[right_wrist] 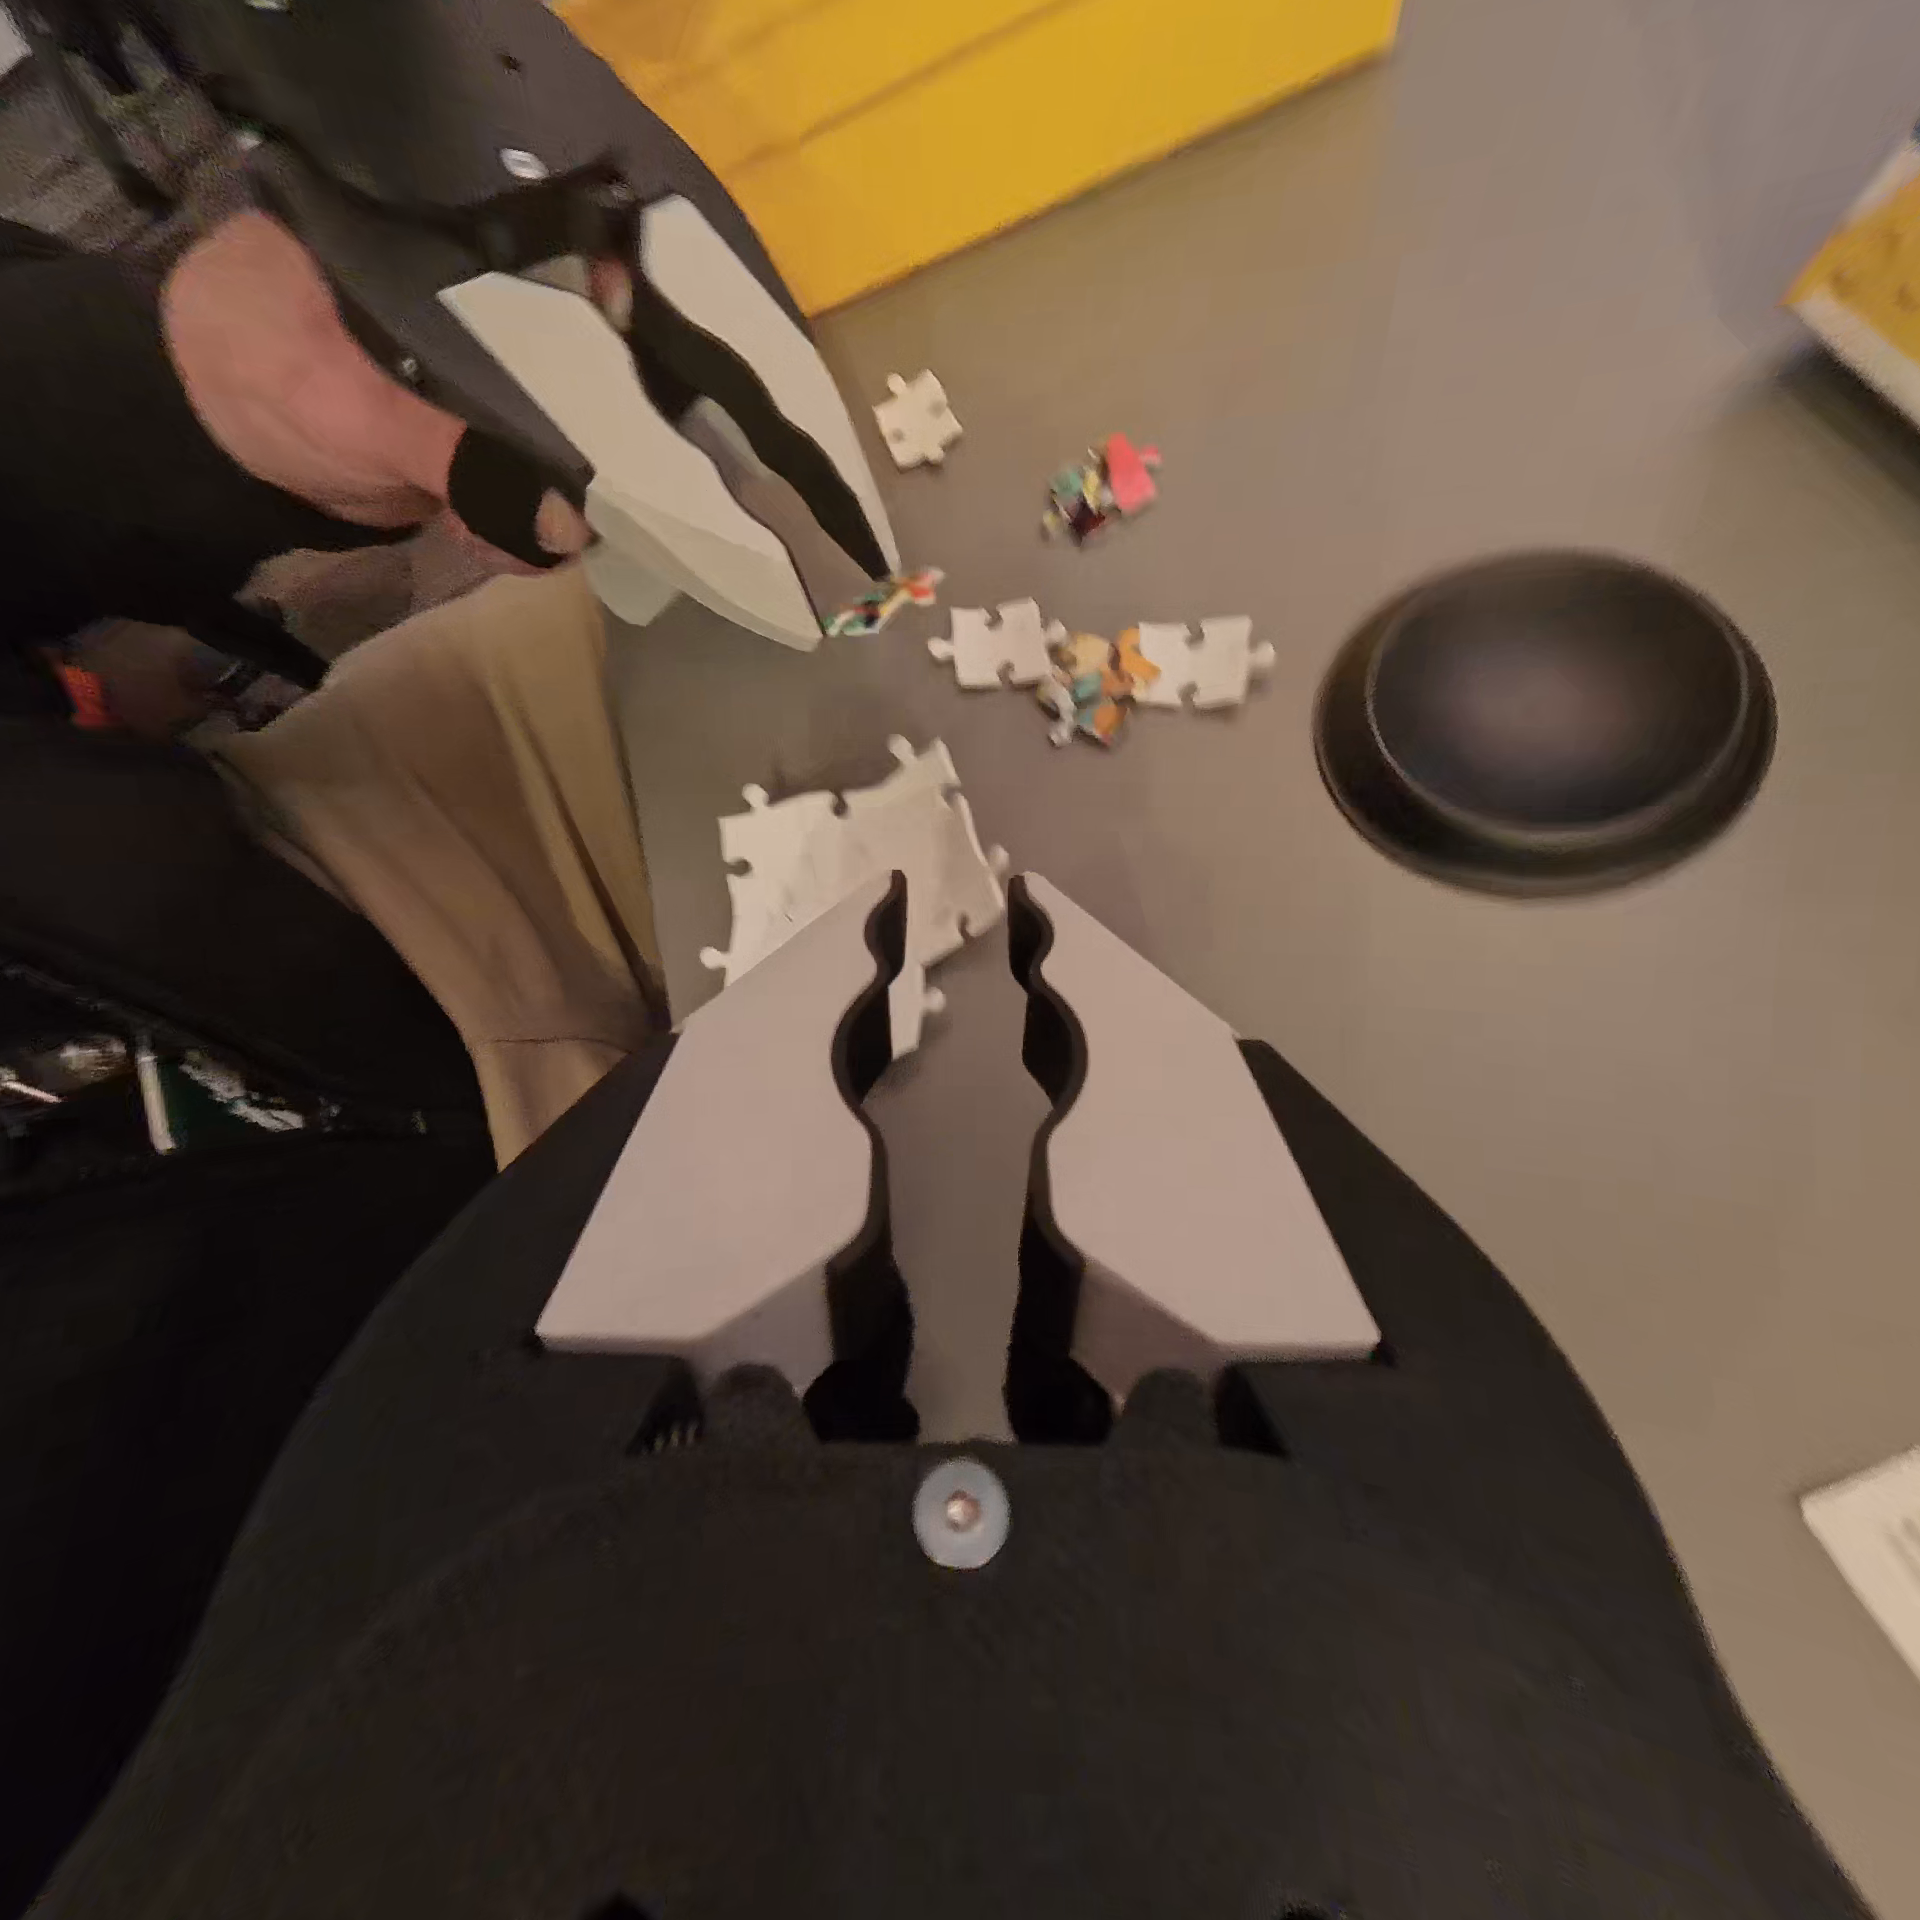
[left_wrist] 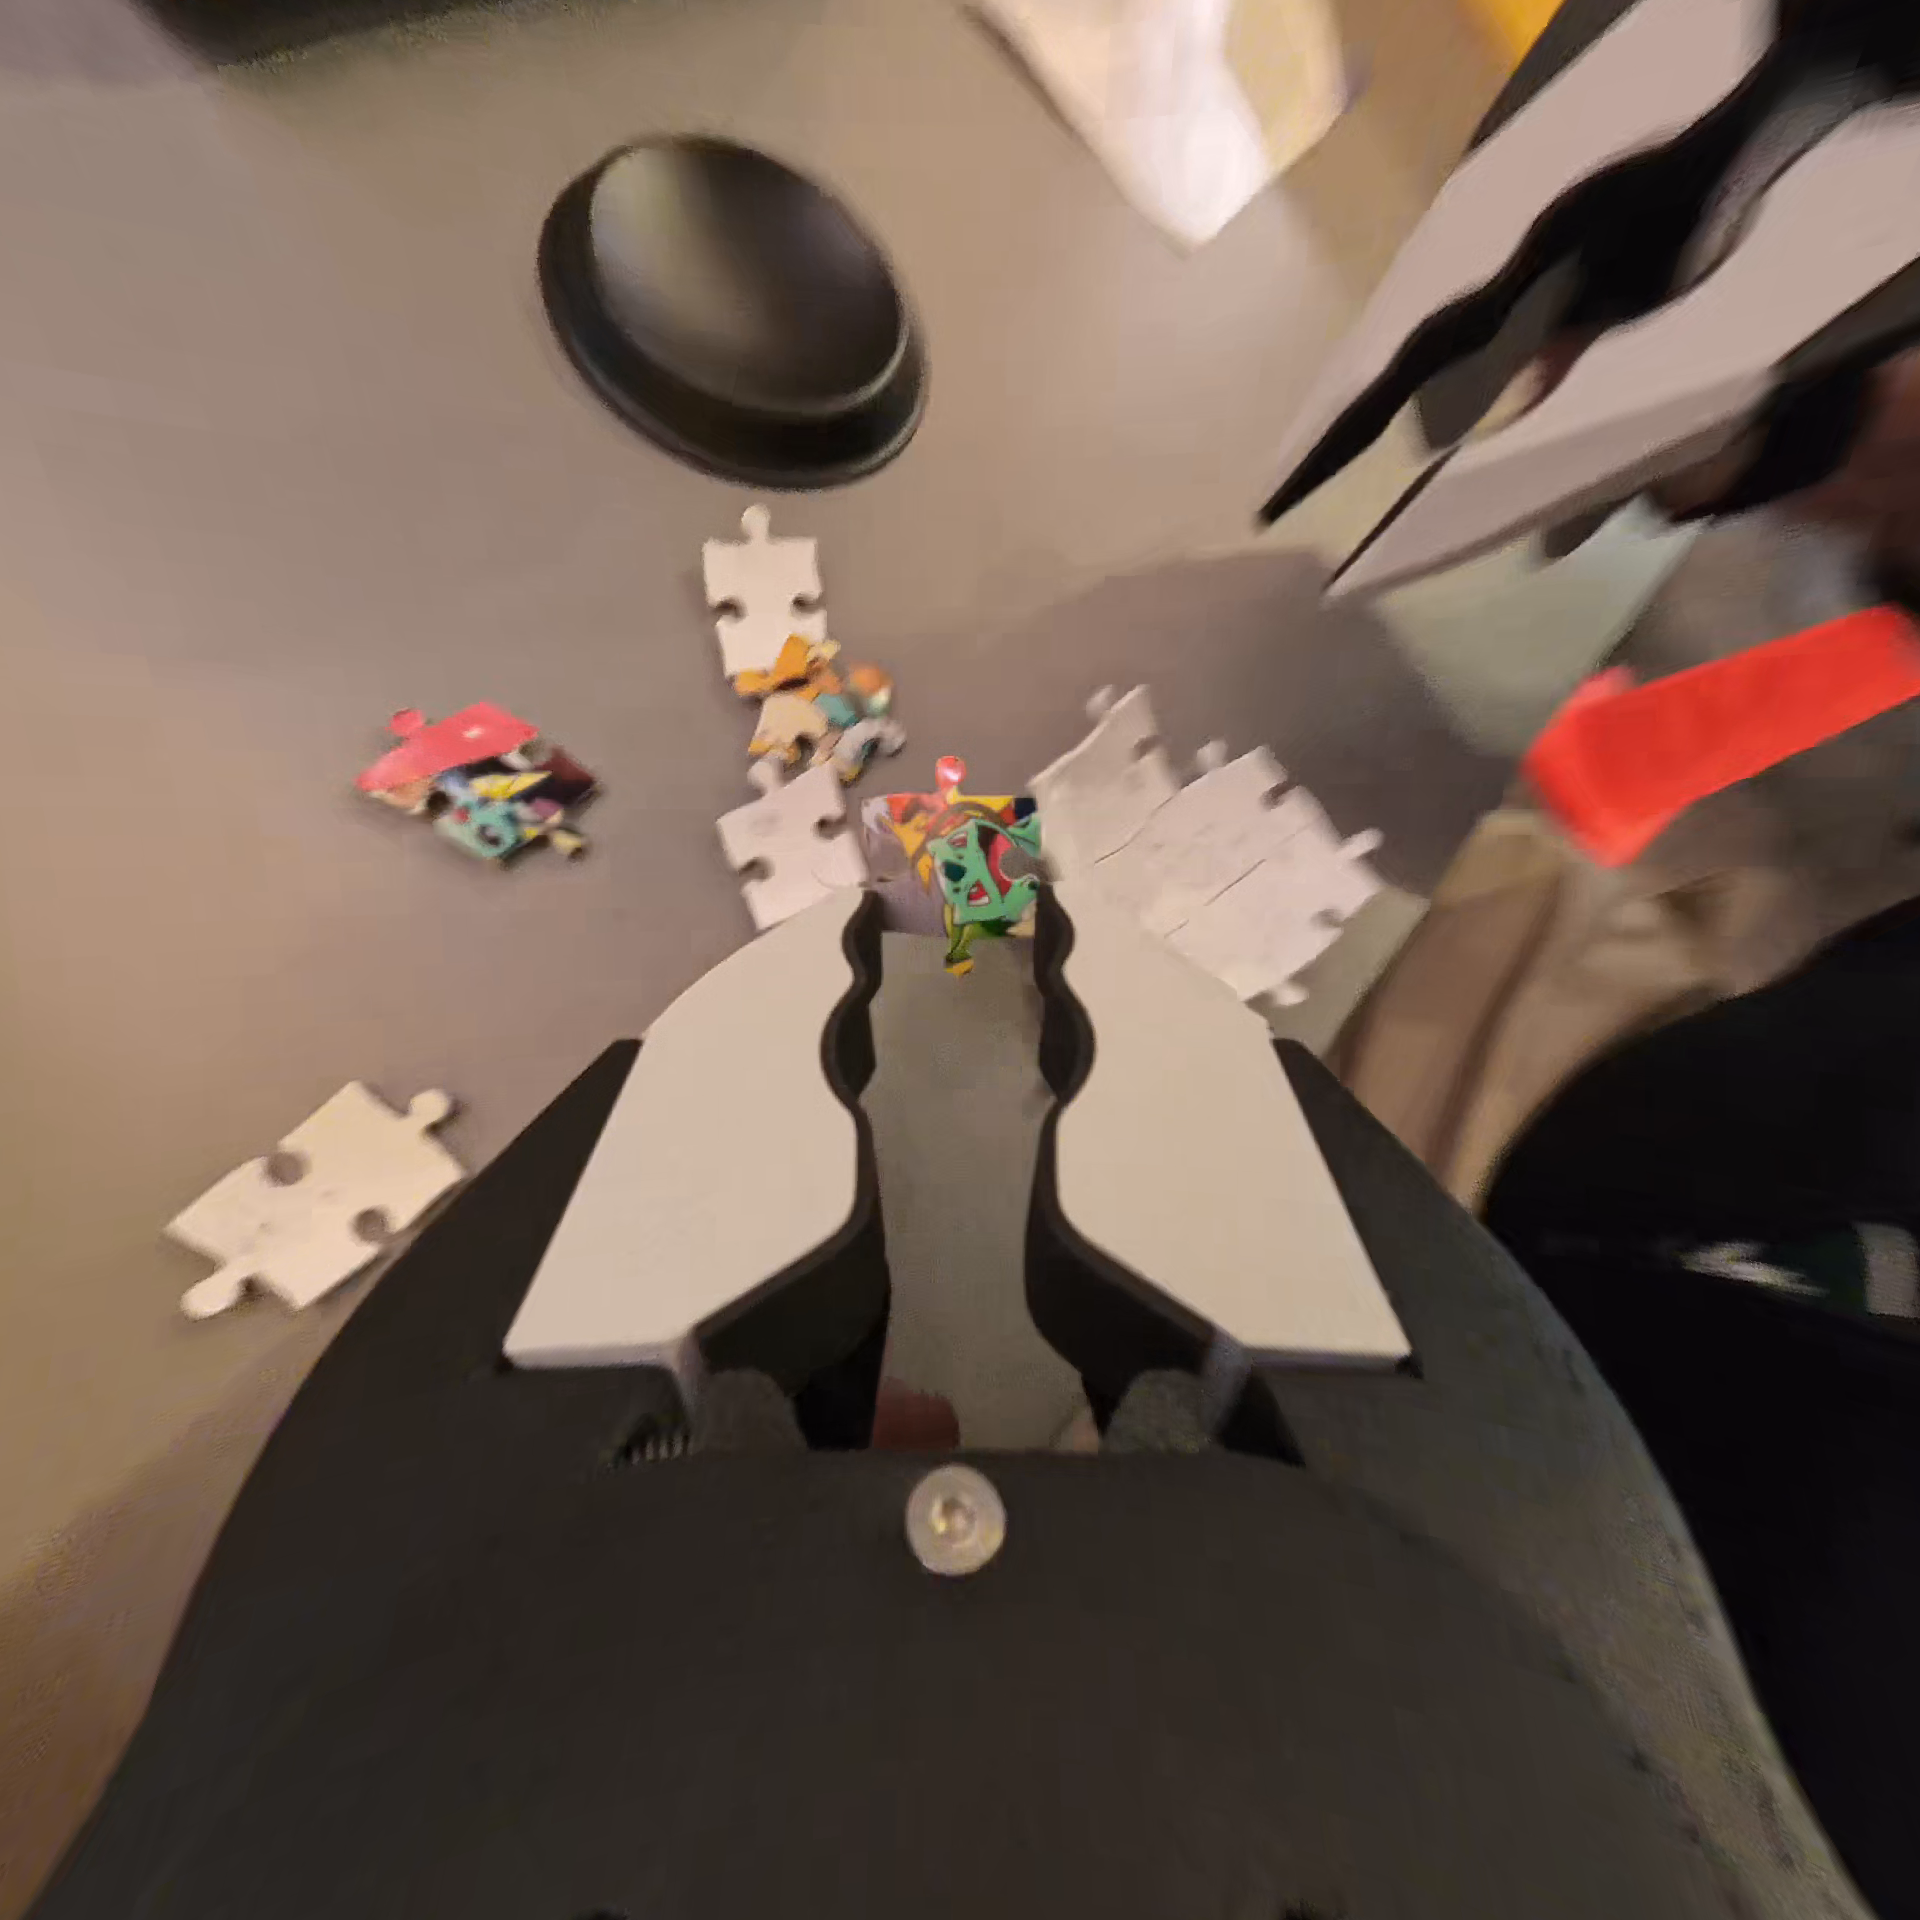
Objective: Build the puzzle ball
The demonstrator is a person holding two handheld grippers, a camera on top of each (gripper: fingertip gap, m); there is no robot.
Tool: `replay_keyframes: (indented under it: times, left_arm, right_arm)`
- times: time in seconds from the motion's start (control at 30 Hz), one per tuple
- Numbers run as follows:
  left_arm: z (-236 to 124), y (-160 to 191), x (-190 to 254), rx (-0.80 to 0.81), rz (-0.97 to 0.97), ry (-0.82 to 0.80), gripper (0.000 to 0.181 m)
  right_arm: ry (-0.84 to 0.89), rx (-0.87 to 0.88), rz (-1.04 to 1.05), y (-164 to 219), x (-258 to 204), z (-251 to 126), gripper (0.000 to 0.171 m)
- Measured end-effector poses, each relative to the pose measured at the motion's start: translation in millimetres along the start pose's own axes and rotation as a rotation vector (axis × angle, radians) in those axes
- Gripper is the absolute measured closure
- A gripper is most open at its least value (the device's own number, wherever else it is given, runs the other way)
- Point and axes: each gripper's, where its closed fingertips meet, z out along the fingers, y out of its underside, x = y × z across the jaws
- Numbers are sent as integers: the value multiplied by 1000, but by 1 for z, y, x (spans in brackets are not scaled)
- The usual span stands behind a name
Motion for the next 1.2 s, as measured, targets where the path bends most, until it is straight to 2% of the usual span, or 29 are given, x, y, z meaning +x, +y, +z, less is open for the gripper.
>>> replay_keyframes:
  times: [0.07,0.13,0.27,0.37,0.47,0.67,0.8,0.9,0.93,1.0,1.13,1.2]
  left_arm:
    - [-12,-19,28,97,-143,274,153]
    - [-33,-44,55,214,-228,538,153]
    - [-74,-75,80,429,-317,904,153]
    - [-85,-81,87,500,-344,1020,153]
    - [-94,-86,86,563,-389,1102,154]
    - [-94,-85,89,552,-429,1188,153]
    - [-92,-83,94,530,-427,1215,154]
    - [-89,-84,93,526,-426,1191,153]
    - [-87,-84,89,530,-420,1148,161]
    - [-80,-79,75,507,-359,992,158]
    - [-45,-60,18,316,-171,409,157]
    - [-32,-44,-17,150,-32,94,152]
  right_arm:
    - [-76,68,-72,-19,-17,2,157]
    - [-92,89,-112,-32,-24,6,155]
    - [-254,228,-62,-68,-49,3,149]
    - [-369,345,-15,-95,-64,-6,148]
    - [-406,400,-31,-107,-69,-13,148]
    - [-462,448,-45,-121,-76,-17,147]
    - [-557,441,-44,-119,-85,-18,160]
    - [-574,436,-45,-114,-83,-25,167]
    - [-551,448,-36,-114,-77,-30,171]
    - [-499,398,2,-105,-58,-35,171]
    - [-295,63,64,-41,-7,-19,171]
    - [-171,-66,61,-9,18,-11,171]
